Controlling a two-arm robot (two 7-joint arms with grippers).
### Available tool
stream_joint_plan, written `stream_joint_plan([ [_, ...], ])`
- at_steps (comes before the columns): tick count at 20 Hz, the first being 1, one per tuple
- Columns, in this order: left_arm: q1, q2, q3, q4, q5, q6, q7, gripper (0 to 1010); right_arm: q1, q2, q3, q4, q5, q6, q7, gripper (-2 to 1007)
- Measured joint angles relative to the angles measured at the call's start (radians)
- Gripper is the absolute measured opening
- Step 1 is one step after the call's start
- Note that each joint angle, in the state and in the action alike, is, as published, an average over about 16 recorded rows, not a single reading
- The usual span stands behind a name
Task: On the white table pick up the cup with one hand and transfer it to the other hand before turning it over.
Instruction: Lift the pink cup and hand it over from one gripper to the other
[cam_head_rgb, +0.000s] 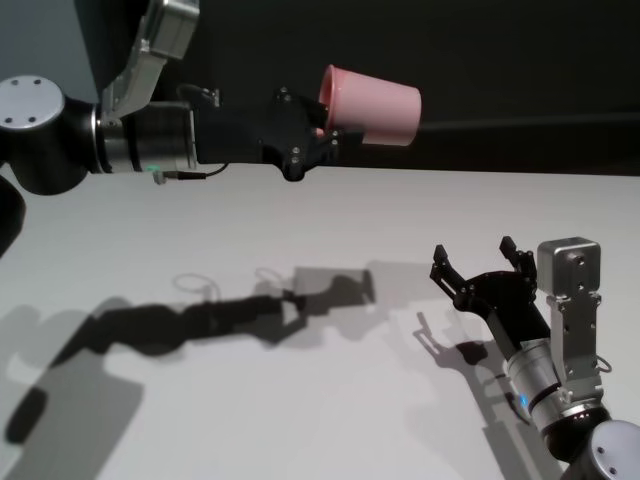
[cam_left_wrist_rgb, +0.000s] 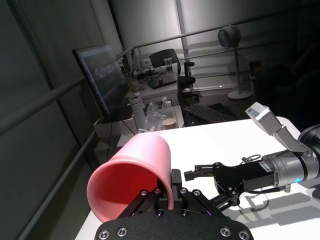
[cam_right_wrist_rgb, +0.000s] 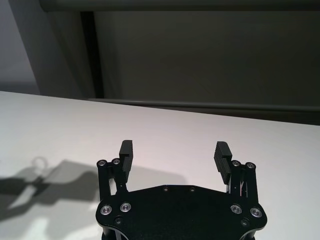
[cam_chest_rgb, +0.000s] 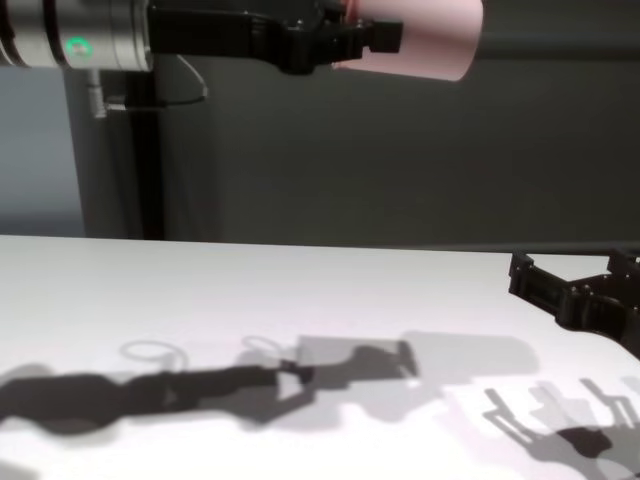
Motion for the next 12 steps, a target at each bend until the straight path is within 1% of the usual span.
stream_joint_plan([
  [5, 0.001, -0.007, -0.006, 0.008, -0.017, -0.003, -0.011, 52, 0.0, 0.0, 0.0, 0.0, 0.0, 0.0, 0.0, 1000],
  [12, 0.005, -0.008, -0.01, 0.011, -0.037, -0.007, -0.025, 52, 0.0, 0.0, 0.0, 0.0, 0.0, 0.0, 0.0, 1000],
])
